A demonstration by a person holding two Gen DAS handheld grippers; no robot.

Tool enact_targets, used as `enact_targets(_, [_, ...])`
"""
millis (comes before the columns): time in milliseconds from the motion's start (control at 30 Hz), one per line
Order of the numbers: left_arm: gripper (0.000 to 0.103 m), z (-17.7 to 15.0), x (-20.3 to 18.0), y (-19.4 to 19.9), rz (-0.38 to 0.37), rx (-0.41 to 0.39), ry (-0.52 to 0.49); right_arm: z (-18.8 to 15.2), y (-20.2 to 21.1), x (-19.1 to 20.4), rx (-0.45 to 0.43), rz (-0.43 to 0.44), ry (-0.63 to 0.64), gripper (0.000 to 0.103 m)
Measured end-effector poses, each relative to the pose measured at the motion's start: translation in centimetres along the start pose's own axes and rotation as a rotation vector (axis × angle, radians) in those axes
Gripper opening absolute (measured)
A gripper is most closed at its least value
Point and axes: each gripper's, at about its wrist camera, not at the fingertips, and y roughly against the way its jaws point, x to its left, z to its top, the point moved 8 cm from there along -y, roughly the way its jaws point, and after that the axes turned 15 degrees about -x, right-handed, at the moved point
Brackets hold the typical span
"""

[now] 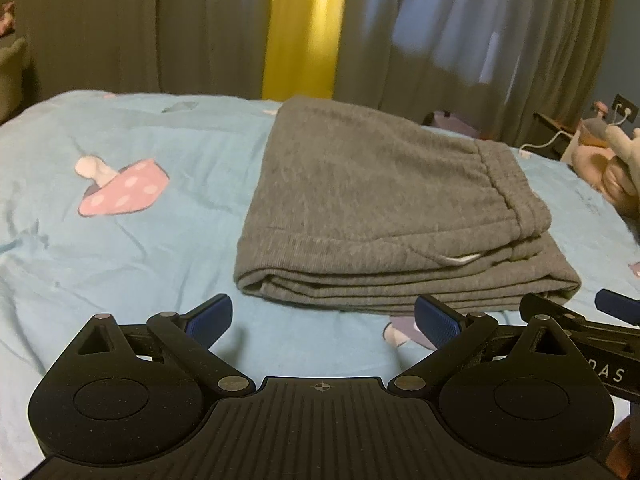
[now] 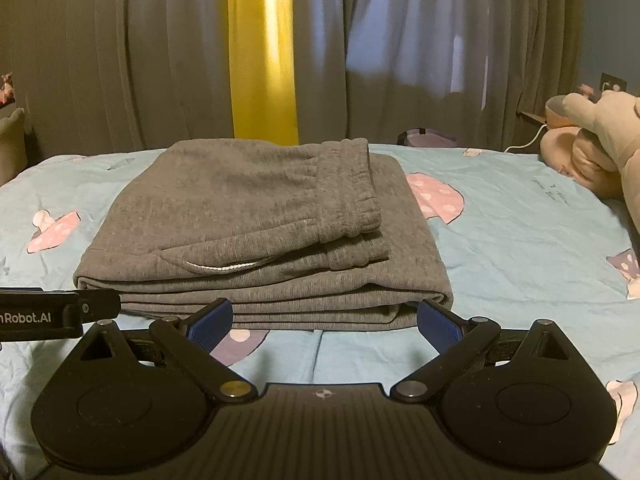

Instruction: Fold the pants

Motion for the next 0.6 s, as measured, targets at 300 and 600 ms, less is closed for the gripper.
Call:
enact_targets(300, [0.101, -0.23, -0.12, -0.05, 0.006, 0.009, -0.018, 0.06, 0.09, -0.18, 0.001, -0.002, -0.016, 0.099])
enact_targets(600, [0.101, -0.34, -0.13, -0.12, 0.012, 0.014, -0.026, 0.08, 0.16, -0.36, 0.002, -0.001, -0.025, 0.099])
